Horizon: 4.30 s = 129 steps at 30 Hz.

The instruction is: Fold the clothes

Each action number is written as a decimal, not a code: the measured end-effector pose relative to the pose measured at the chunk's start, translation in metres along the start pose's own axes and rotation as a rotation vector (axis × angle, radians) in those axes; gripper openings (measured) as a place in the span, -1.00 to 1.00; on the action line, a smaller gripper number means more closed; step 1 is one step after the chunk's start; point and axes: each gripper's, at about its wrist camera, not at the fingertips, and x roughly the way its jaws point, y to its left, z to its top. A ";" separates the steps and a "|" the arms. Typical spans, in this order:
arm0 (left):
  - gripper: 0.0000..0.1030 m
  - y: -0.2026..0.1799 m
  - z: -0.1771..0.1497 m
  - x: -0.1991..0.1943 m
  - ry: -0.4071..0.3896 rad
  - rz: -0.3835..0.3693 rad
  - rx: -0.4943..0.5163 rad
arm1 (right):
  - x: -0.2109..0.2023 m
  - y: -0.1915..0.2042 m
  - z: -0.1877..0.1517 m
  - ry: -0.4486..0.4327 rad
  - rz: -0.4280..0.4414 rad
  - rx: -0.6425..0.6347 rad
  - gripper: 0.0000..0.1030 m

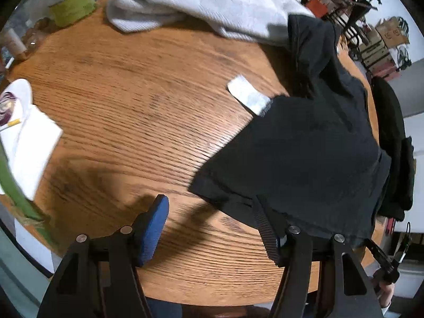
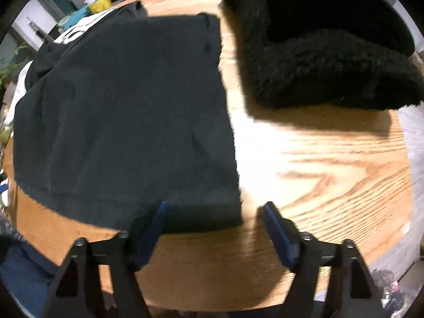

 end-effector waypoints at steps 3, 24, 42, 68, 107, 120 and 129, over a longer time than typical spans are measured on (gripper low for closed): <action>0.29 -0.013 0.003 0.011 0.013 0.001 0.035 | -0.001 -0.002 -0.004 -0.014 0.001 -0.006 0.13; -0.96 -0.071 -0.057 -0.372 -0.810 -0.505 0.175 | -0.373 -0.014 -0.009 -0.947 0.342 -0.156 -0.85; 0.18 -0.104 0.019 -0.094 -0.126 -0.255 0.106 | -0.213 0.071 0.104 -0.477 0.251 -0.213 0.31; 0.43 -0.138 -0.055 0.014 0.028 -0.137 0.181 | -0.071 -0.011 0.050 -0.195 0.193 -0.059 0.58; -0.75 -0.155 0.033 0.168 -0.003 -0.162 0.197 | 0.010 0.012 0.208 -0.073 0.337 -0.029 -0.83; -0.81 -0.172 0.011 -0.064 -0.468 -0.298 0.222 | -0.216 0.025 0.191 -0.540 0.466 -0.117 -0.85; -0.80 -0.170 -0.027 -0.271 -0.810 -0.441 0.313 | -0.473 0.023 0.165 -1.159 0.447 -0.198 -0.85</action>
